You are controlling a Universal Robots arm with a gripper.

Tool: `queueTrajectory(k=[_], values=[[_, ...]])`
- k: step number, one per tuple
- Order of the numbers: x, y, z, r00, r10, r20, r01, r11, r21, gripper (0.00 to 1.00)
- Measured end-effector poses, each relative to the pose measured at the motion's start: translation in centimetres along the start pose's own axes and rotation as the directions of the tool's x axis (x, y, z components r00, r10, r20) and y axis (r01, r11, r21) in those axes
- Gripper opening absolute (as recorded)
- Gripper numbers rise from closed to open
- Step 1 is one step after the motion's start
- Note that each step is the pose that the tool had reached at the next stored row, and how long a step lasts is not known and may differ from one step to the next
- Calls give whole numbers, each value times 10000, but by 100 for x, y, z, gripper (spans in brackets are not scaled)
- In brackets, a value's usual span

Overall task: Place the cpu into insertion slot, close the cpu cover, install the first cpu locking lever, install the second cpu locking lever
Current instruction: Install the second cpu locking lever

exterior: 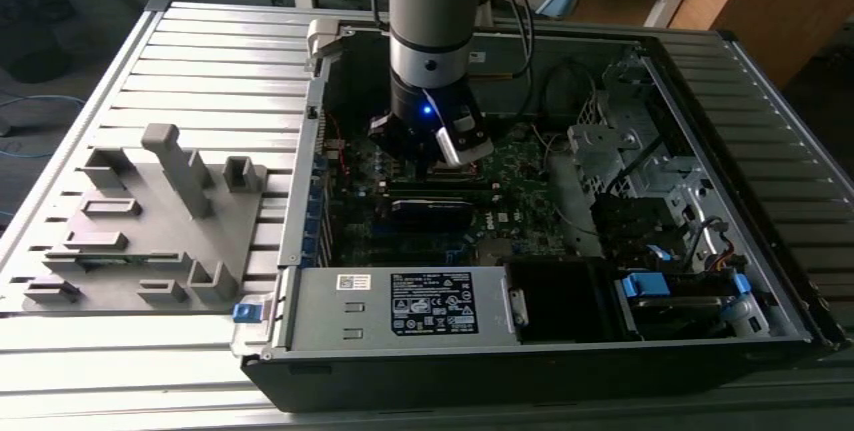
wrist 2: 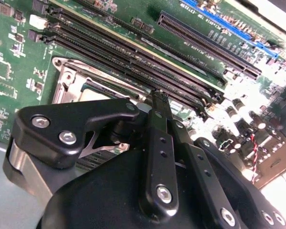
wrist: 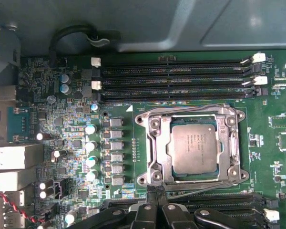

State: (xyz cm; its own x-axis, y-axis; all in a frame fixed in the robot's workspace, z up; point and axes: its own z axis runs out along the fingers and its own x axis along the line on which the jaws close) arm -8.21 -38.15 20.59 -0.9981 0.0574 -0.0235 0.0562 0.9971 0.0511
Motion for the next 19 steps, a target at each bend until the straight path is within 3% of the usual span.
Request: queueTrajectory(k=[6,7,10,11,13,19], values=[[-1,3,-46,10000,0,0,0,10000,-1,10],[-1,2,-46,10000,0,-2,0,10000,-37,10],[-2,-10,-47,10000,11,-25,-12,9991,-432,10],[-2,-16,-47,10000,12,-29,-13,9988,-493,10],[-3,-24,-47,10000,13,-30,-14,9986,-525,10],[-5,-63,-49,10000,13,-31,-14,9986,-529,10]])
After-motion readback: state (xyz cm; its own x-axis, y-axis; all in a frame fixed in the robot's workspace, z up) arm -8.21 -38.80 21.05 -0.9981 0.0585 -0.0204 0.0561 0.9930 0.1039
